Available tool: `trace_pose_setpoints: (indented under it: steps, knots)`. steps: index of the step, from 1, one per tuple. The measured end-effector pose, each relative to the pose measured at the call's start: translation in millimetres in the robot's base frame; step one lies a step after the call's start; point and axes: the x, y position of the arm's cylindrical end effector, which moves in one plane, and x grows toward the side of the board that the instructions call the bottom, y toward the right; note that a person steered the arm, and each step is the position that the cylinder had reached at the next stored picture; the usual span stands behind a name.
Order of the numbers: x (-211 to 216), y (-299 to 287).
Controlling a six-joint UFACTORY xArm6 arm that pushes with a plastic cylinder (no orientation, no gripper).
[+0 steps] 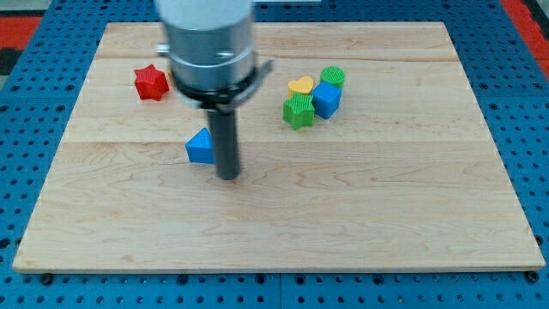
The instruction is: Move blue triangle to the yellow heart
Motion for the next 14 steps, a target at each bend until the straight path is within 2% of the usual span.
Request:
trace_pose_setpoints:
  steps: [1,5,7,9,10,12,13,14]
  knots:
    - [-8.3,-33.1]
    - [-72.6,-30.9]
    - [-61.6,-30.8]
    - [-81.7,15.0]
    - [-81.1,19.9]
    - [-39.3,13.2]
    - [-39.3,43.5]
    - [-41.8,49.7]
